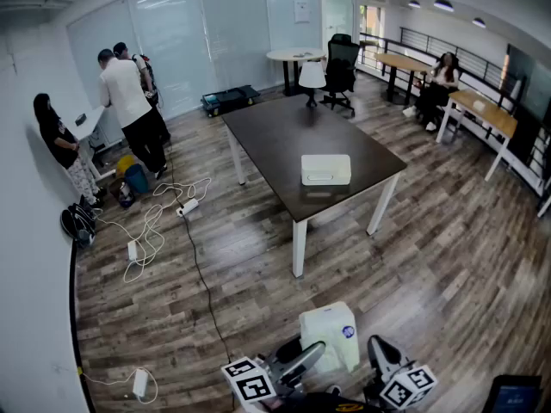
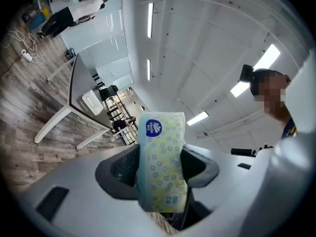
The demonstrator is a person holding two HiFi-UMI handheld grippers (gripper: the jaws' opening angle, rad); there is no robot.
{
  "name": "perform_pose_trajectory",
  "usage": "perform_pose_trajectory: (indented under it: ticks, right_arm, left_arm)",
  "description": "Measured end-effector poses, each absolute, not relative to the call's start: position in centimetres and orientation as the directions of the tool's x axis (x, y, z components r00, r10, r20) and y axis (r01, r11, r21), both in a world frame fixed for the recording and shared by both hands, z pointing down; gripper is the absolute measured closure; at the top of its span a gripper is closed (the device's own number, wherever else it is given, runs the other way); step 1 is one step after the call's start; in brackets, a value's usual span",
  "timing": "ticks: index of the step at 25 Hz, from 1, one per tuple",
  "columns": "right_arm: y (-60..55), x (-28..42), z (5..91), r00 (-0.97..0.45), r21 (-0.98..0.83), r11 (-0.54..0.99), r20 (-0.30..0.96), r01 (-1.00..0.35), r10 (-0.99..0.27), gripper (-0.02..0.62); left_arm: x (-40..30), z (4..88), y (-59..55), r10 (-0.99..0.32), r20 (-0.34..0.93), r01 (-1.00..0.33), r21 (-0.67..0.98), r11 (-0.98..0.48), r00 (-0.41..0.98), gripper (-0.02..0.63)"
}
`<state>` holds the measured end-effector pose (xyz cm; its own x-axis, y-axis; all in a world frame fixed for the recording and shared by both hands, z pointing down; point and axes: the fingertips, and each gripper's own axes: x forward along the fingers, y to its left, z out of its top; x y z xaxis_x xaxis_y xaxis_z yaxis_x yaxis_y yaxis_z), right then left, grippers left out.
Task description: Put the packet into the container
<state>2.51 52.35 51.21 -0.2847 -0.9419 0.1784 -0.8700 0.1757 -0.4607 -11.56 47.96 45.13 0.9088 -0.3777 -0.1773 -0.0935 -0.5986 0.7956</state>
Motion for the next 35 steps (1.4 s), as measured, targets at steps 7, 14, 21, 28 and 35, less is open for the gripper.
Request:
perform_pose_trajectory:
  ticks: [7, 14, 21, 28, 35]
  right_arm:
    - [51.8, 2.1, 51.0, -0.289, -0.458, 0.182, 0.174, -0.87, -0.941, 0.585]
    - [50.8, 0.7, 50.4, -0.284, -0.447, 0.177, 0.185, -0.877, -0.941, 0.584]
    - [50.1, 1.2, 51.4, -0.207, -0.424, 0.127, 0.15, -0.897, -0.967, 0.584]
    - [48.6, -1.8, 51.2, -0.233, -0.401, 0.157, 0.146, -0.903, -0.961, 0.583]
    - [48.0, -3.1, 52.5, -0.269, -0.337, 0.195, 0.188, -0.921, -0.945, 0.583]
  left_arm:
    - [-11.9, 45.3, 47.5, -0.381, -0.178, -0.093, 0.799, -0.595, 0.907, 0.374]
    - [-13.1, 45.2, 46.5, -0.377, -0.186, -0.084, 0.799, -0.596, 0.907, 0.374]
    - [-15.4, 45.6, 45.3, -0.382, -0.177, -0.1, 0.791, -0.604, 0.907, 0.374]
    - [-18.3, 46.3, 43.8, -0.389, -0.159, -0.144, 0.752, -0.644, 0.908, 0.374]
    - [-19.3, 48.2, 42.1, -0.411, -0.11, -0.215, 0.714, -0.666, 0.905, 0.374]
